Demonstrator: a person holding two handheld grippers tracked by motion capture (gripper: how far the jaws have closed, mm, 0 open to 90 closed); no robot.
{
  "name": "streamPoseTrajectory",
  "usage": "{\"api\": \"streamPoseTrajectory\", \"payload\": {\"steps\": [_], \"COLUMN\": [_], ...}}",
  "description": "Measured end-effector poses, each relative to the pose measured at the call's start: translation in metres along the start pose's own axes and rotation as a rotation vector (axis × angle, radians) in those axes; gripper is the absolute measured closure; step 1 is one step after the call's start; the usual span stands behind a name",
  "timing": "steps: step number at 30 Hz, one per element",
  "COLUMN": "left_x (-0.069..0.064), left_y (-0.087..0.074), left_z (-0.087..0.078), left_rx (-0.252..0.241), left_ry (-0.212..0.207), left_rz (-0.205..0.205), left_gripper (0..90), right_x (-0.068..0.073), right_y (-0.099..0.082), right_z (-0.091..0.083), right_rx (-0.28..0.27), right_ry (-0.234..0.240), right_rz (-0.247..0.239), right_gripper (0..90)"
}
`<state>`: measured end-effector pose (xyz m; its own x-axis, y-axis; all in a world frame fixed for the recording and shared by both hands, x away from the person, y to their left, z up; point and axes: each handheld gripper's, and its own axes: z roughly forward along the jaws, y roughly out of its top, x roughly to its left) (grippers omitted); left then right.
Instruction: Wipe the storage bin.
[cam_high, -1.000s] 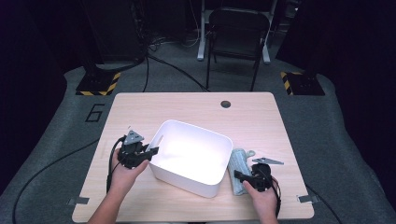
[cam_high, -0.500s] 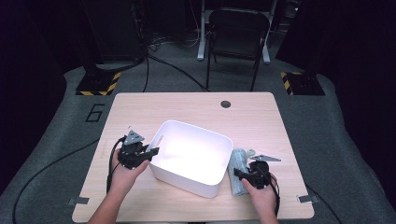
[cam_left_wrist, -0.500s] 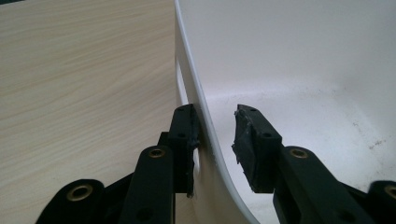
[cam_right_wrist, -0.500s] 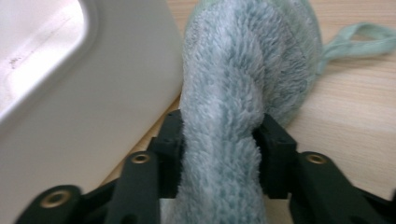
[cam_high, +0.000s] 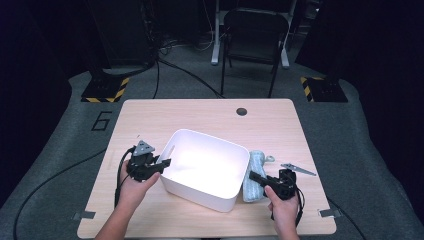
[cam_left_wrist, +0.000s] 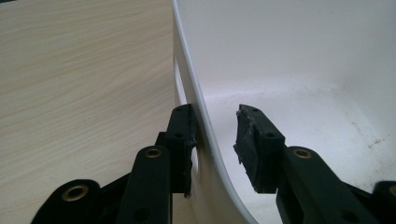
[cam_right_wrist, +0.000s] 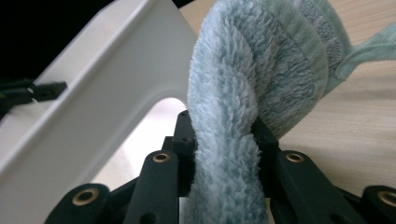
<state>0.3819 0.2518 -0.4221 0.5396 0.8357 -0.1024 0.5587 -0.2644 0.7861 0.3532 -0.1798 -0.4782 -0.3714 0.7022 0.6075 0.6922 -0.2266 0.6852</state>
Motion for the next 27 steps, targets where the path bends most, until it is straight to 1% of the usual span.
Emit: {"api": "streamPoseTrajectory", "payload": {"steps": [1, 2, 4, 5, 7, 8, 10, 12, 15, 16, 19, 21, 23, 24, 25, 26, 27], "left_x": [0.000, 0.000, 0.000, 0.000, -0.001, -0.001, -0.002, -0.003, -0.003, -0.003, -0.004, -0.004, -0.004, -0.005, -0.004, -0.004, -0.005], "left_y": [0.000, 0.000, 0.000, 0.000, 0.000, 0.000, 0.000, 0.000, 0.000, 0.000, 0.000, 0.000, -0.001, -0.001, -0.001, -0.001, -0.001], "left_z": [0.000, 0.000, 0.000, 0.000, 0.000, -0.001, -0.001, -0.001, -0.001, -0.001, -0.001, -0.001, -0.001, -0.001, -0.002, -0.002, -0.002], "left_rx": [0.001, 0.001, 0.001, 0.001, 0.000, 0.003, 0.007, 0.009, 0.008, 0.010, 0.008, 0.007, 0.004, 0.002, 0.005, 0.005, 0.005], "left_ry": [0.001, 0.001, 0.001, 0.001, 0.006, 0.011, 0.018, 0.018, 0.017, 0.018, 0.018, 0.020, 0.025, 0.023, 0.024, 0.024, 0.025], "left_rz": [-0.002, -0.004, -0.006, -0.006, -0.004, -0.003, 0.004, 0.003, 0.001, -0.002, -0.004, -0.003, 0.001, -0.002, 0.002, 0.002, 0.002], "left_gripper": [66.2, 66.3, 66.3, 66.5, 66.8, 67.6, 68.3, 68.8, 68.7, 68.7, 68.9, 69.4, 69.6, 69.6, 69.6, 69.7, 69.7], "right_x": [-0.001, 0.000, 0.001, 0.001, -0.001, -0.001, -0.001, 0.000, 0.000, 0.000, -0.001, -0.003, -0.005, -0.008, -0.009, -0.011, -0.011], "right_y": [0.001, 0.001, 0.003, 0.003, 0.004, 0.005, 0.007, 0.008, 0.009, 0.010, 0.009, 0.005, 0.003, 0.001, -0.001, -0.002, -0.002], "right_z": [-0.001, -0.002, -0.004, -0.004, -0.005, -0.008, -0.011, -0.015, -0.017, -0.018, -0.016, -0.013, -0.011, -0.008, -0.007, -0.006, -0.006], "right_rx": [-0.010, -0.019, -0.036, -0.036, -0.067, -0.099, -0.124, -0.140, -0.156, -0.178, -0.171, -0.165, -0.166, -0.159, -0.158, -0.151, -0.151], "right_ry": [0.023, 0.039, 0.075, 0.075, 0.115, 0.169, 0.221, 0.249, 0.262, 0.292, 0.281, 0.282, 0.286, 0.282, 0.281, 0.264, 0.264], "right_rz": [0.015, 0.045, 0.080, 0.080, 0.103, 0.159, 0.212, 0.229, 0.230, 0.241, 0.234, 0.255, 0.259, 0.282, 0.287, 0.285, 0.285], "right_gripper": [70.2, 70.2, 70.1, 70.1, 70.1, 70.1, 70.1, 70.2, 70.2, 70.2, 70.3, 70.5, 70.6, 70.8, 70.9, 70.9, 70.9]}}
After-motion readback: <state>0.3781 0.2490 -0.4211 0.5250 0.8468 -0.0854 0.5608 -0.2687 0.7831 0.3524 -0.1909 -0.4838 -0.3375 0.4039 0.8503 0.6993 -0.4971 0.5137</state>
